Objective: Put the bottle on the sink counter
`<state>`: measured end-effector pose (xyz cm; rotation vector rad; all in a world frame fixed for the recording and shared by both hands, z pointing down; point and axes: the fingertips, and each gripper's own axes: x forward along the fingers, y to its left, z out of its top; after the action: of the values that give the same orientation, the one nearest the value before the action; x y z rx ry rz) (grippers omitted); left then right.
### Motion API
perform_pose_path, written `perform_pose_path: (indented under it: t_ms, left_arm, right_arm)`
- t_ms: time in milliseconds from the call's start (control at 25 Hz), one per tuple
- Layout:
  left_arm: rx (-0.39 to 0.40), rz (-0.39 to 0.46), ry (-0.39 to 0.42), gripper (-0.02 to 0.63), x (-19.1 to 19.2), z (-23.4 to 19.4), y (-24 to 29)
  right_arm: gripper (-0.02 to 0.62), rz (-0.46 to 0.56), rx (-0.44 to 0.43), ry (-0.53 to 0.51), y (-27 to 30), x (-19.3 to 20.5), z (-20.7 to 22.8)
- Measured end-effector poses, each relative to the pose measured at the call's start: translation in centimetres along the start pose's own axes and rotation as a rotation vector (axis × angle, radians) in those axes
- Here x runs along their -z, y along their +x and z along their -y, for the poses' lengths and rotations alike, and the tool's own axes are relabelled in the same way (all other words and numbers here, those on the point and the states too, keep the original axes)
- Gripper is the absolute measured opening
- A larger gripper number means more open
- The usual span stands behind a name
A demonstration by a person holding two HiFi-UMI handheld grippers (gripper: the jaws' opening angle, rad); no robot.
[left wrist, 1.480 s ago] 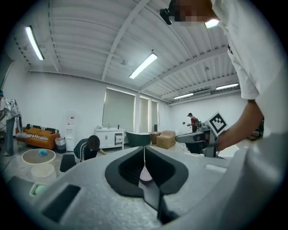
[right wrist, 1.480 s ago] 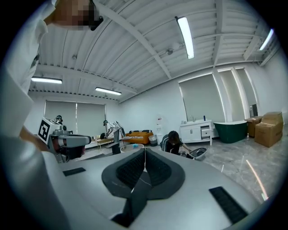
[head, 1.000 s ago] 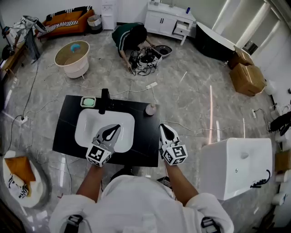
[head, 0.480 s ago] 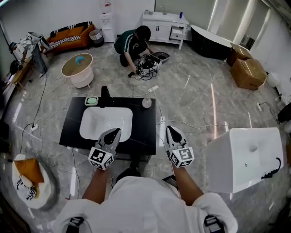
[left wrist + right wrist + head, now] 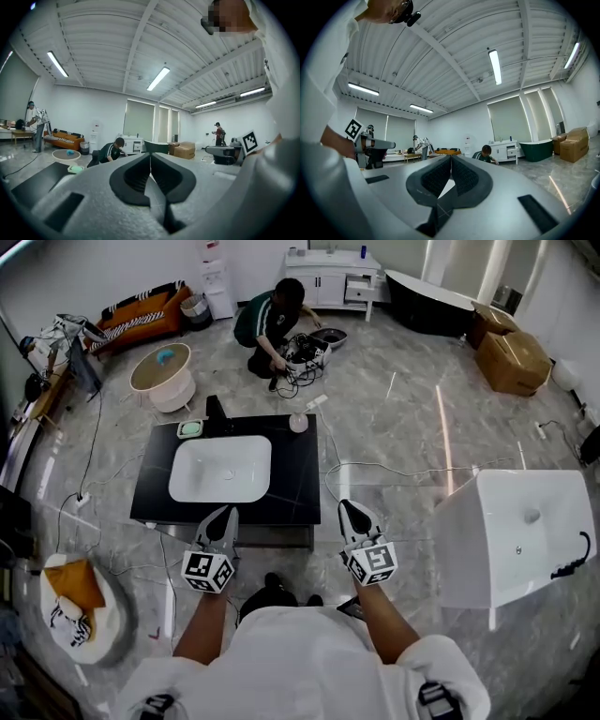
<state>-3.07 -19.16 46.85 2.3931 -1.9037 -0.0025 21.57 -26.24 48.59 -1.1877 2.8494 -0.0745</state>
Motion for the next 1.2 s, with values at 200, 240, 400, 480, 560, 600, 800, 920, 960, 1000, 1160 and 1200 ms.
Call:
perform_pose_path:
  t_ms: [200,240,400,480,560,600,800,920,960,1000,1160,1200]
  left_arm:
    - [-0.005,-0.014,-0.006,0.018,1.5,-0.4,-2.5]
    - [0.0,-0.029,0.01,0.018,2.1,-0.5,-3.0]
    - [0.01,-0.036,-0.009,0.018,3.0,-1.5,-5.1]
    - [0.013,-0.027,-0.025,0.018,2.9,-2.1,-6.8]
    - [0.019,-0.025,-0.043,0.018,3.2,-3.0,-8.4]
    - [0.023,-0.028,-0.056,0.018,3.6,-3.5,-9.2]
    - [0.063,-0.045,-0.111,0.018,5.9,-4.6,-12.4]
    - [0.091,-0.064,-0.157,0.018,7.5,-4.7,-13.3]
    - [0.097,-0.07,-0.17,0.018,7.8,-4.7,-13.6]
    - [0.102,-0.073,-0.178,0.018,8.1,-4.5,-13.9]
    - [0.113,-0.066,-0.194,0.018,8.1,-4.0,-14.5]
    - [0.11,-0.068,-0.194,0.018,8.1,-4.0,-14.7]
  right_arm:
    - [0.015,-0.014,0.021,-0.005,-2.1,0.2,-1.8]
    - [0.015,-0.016,0.025,-0.011,-2.4,0.0,-2.3]
    - [0.015,-0.017,0.033,-0.039,-3.1,-1.3,-5.1]
    - [0.015,-0.019,0.031,-0.046,-3.2,-1.5,-7.0]
    - [0.015,-0.03,0.04,-0.047,-3.3,-1.4,-8.6]
    - [0.015,-0.036,0.05,-0.044,-3.3,-1.2,-9.3]
    - [0.015,-0.065,0.045,-0.072,-4.5,-0.9,-13.5]
    - [0.015,-0.093,0.047,-0.062,-5.2,0.0,-15.3]
    - [0.015,-0.102,0.047,-0.054,-5.5,0.3,-15.7]
    - [0.015,-0.11,0.042,-0.049,-5.7,0.5,-16.2]
    - [0.015,-0.108,0.018,-0.07,-6.0,0.1,-17.3]
    - [0.015,-0.101,0.016,-0.072,-6.0,-0.3,-17.3]
